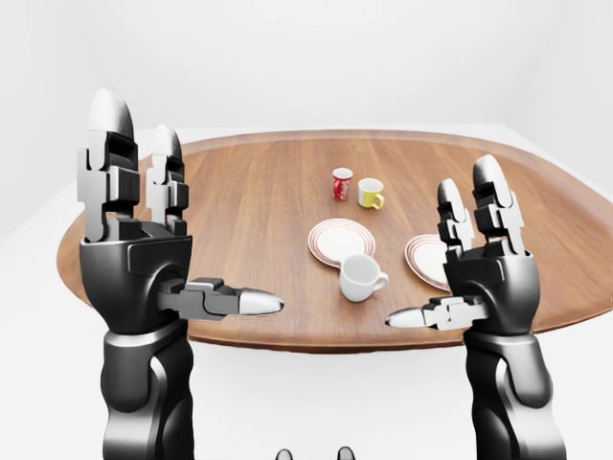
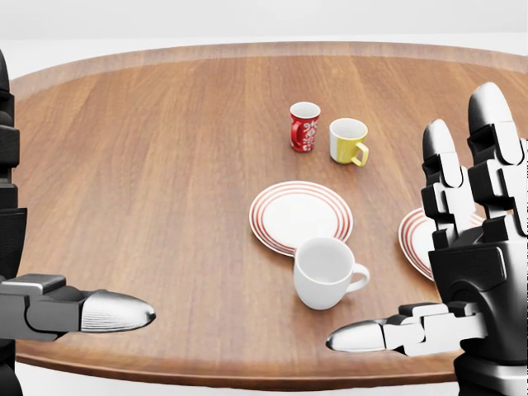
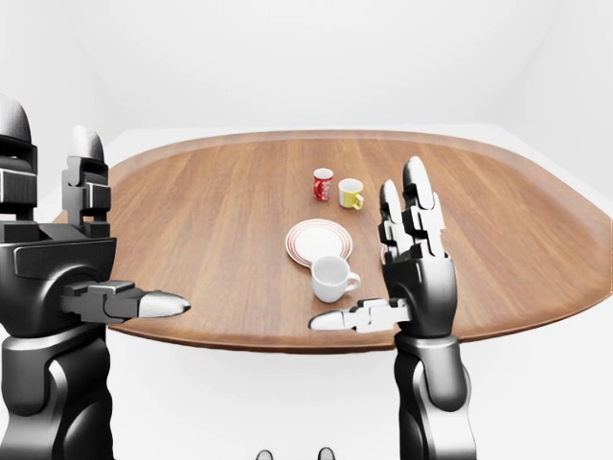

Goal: Put the white mug on the left plate.

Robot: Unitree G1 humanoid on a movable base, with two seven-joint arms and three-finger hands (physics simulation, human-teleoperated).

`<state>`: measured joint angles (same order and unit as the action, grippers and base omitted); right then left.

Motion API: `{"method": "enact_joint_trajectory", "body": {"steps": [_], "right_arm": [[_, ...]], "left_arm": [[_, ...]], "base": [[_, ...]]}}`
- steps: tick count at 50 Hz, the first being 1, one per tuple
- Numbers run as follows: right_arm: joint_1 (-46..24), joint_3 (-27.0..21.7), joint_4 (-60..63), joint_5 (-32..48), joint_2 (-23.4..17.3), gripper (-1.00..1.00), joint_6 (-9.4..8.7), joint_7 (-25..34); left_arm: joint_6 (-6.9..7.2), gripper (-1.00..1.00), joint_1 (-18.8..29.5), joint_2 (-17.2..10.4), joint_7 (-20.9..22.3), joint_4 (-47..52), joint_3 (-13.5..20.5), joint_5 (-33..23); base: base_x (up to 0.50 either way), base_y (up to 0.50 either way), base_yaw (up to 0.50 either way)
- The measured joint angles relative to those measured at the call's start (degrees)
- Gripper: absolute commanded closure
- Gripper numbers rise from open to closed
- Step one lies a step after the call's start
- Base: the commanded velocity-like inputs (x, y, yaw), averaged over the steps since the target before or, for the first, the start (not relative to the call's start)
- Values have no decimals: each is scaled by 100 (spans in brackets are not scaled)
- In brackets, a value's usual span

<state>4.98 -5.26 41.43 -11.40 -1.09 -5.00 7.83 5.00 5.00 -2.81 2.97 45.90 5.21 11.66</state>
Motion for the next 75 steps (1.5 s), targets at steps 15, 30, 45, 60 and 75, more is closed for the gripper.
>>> {"method": "enact_joint_trajectory", "body": {"steps": [15, 30, 45, 60, 75], "right_arm": [[31, 54, 52, 83, 5, -100, 0, 72], [48, 86, 55, 132, 9, -100, 0, 103], [37, 93, 37, 194, 4, -100, 0, 119], [-340, 459, 170, 150, -24, -100, 0, -56], [76, 498, 702, -161, -43, -100, 0, 21]], "left_arm": [[0, -100, -5, 0, 6, 24, 5, 20], [0, -100, -39, 11, 17, 52, -12, 23], [0, -100, -50, 15, 22, 71, -23, 6], [0, -100, -79, 23, 45, 87, -44, -31], [0, -100, -126, 45, 81, 92, -99, -105]], "base": [[50, 0, 0], [50, 0, 0], [44, -1, 0], [1, 0, 0], [0, 0, 0]]}}
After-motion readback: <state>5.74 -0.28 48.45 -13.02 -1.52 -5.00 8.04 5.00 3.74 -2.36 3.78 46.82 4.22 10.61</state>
